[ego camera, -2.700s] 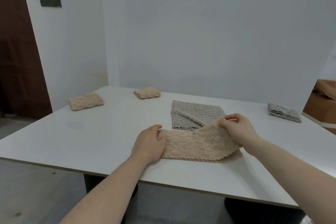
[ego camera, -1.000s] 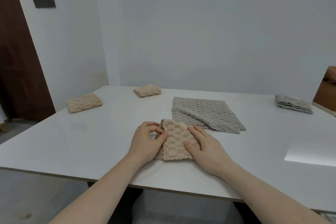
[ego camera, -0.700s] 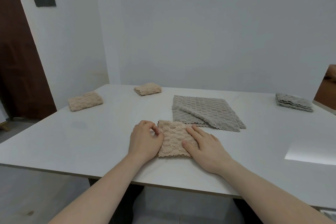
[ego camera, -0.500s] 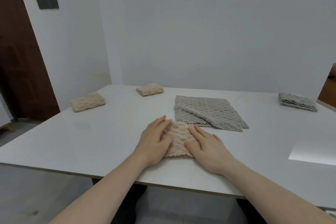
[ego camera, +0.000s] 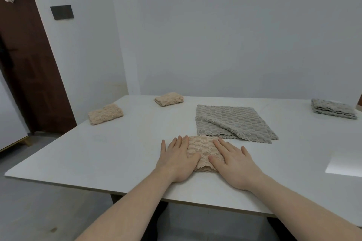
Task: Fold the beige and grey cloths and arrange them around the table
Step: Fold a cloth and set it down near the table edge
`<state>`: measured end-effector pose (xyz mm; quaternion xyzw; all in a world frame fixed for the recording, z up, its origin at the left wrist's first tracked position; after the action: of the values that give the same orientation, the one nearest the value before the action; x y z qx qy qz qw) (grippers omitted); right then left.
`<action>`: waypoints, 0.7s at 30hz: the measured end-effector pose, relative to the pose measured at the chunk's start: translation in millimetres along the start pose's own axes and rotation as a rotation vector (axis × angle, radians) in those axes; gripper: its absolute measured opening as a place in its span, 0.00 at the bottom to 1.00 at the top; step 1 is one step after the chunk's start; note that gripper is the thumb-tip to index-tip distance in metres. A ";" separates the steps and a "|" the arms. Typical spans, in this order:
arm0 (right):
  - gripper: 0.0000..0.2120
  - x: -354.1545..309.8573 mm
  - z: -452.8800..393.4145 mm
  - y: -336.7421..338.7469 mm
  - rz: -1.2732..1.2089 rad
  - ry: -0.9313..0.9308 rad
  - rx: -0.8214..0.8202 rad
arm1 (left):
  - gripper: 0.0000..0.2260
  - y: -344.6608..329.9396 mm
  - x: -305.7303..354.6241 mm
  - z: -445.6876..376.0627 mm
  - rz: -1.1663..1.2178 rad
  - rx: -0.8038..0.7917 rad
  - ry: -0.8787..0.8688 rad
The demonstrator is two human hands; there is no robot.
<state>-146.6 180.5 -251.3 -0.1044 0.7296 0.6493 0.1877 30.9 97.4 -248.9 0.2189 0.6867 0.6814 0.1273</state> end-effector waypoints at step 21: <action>0.29 0.3 1.6 -0.5 -0.161 -0.034 0.013 | 0.28 12.2 -7.0 4.1 0.441 0.086 -0.059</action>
<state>-146.5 182.0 -252.0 -0.1504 0.7197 0.6291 0.2522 40.5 97.4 -237.8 0.3888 0.6467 0.6561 -0.0140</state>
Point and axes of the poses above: each hand's wrist, its own z-axis away from the middle knuckle, its own y-axis out of the back of the hand, x = y × z, the point moved 3 cm from there along -z, towards the middle knuckle, and after that the axes turned 7 degrees about -z, right-handed, at the moved point
